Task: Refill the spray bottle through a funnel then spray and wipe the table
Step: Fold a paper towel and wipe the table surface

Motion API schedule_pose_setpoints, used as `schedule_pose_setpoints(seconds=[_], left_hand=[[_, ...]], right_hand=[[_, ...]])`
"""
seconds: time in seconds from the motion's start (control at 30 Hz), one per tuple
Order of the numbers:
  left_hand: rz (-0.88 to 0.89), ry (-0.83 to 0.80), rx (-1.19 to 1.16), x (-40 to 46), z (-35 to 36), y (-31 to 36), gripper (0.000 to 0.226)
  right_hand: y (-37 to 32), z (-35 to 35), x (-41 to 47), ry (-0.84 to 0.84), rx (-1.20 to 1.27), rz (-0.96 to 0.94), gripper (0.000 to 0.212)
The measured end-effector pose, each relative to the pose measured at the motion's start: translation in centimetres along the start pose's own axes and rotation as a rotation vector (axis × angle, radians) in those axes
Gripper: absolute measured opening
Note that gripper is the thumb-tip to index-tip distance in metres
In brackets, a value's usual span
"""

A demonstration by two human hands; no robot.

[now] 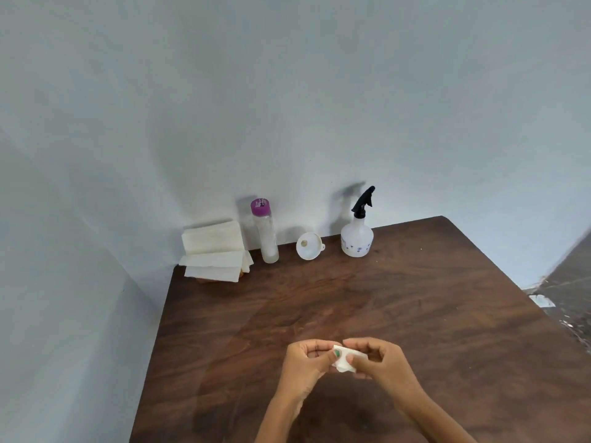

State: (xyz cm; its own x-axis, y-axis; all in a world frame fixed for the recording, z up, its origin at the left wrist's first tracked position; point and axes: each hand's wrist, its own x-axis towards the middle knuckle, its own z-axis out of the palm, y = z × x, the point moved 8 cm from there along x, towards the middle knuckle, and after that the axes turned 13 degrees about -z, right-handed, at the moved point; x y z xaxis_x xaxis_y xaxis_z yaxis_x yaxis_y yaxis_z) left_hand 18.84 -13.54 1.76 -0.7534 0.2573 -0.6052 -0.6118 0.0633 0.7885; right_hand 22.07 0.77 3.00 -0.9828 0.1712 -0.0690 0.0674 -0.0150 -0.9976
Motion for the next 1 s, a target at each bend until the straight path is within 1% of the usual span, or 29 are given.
schedule_pose_setpoints(seconds=[0.07, 0.17, 0.27, 0.4, 0.53, 0.63, 0.73, 0.8, 0.87, 1.0], left_hand=[[0.001, -0.024, 0.046, 0.4, 0.7, 0.0, 0.005], [0.013, -0.078, 0.131, 1.1, 2.8, 0.8, 0.003], [0.042, -0.108, 0.203, 1.3, 5.0, 2.2, 0.006], [0.116, -0.039, 0.289, 3.6, 9.2, 3.9, 0.011], [0.147, -0.008, 0.366, 7.0, 16.8, 5.2, 0.012], [0.16, 0.031, 0.431, 9.1, 23.5, 5.5, 0.014], [0.147, 0.059, 0.45, 11.4, 29.9, 5.5, 0.016], [0.146, 0.066, 0.485, 13.0, 34.5, 5.0, 0.022], [0.147, 0.059, 0.541, 14.3, 38.2, 4.3, 0.028], [0.091, 0.014, 0.637, 17.6, 45.4, 2.2, 0.028]], right_hand=[[-0.1, -0.5, 0.0, -0.037, -0.055, 0.005, 0.021], [-0.2, -2.5, 0.4, -0.028, -0.046, 0.014, 0.019], [-0.6, -4.5, 1.1, -0.016, -0.04, 0.022, 0.02], [-0.8, -9.4, 3.1, 0.034, -0.062, 0.038, 0.02], [-0.5, -17.5, 5.4, 0.105, -0.084, 0.044, 0.018], [-0.2, -24.3, 6.9, 0.118, -0.111, 0.063, 0.013], [0.7, -31.3, 8.4, 0.137, -0.152, 0.081, 0.015], [1.9, -35.8, 9.1, 0.149, -0.184, 0.113, 0.016], [3.2, -39.4, 9.2, 0.193, -0.192, 0.157, 0.016], [6.4, -46.8, 9.7, 0.279, -0.181, 0.258, 0.018]])
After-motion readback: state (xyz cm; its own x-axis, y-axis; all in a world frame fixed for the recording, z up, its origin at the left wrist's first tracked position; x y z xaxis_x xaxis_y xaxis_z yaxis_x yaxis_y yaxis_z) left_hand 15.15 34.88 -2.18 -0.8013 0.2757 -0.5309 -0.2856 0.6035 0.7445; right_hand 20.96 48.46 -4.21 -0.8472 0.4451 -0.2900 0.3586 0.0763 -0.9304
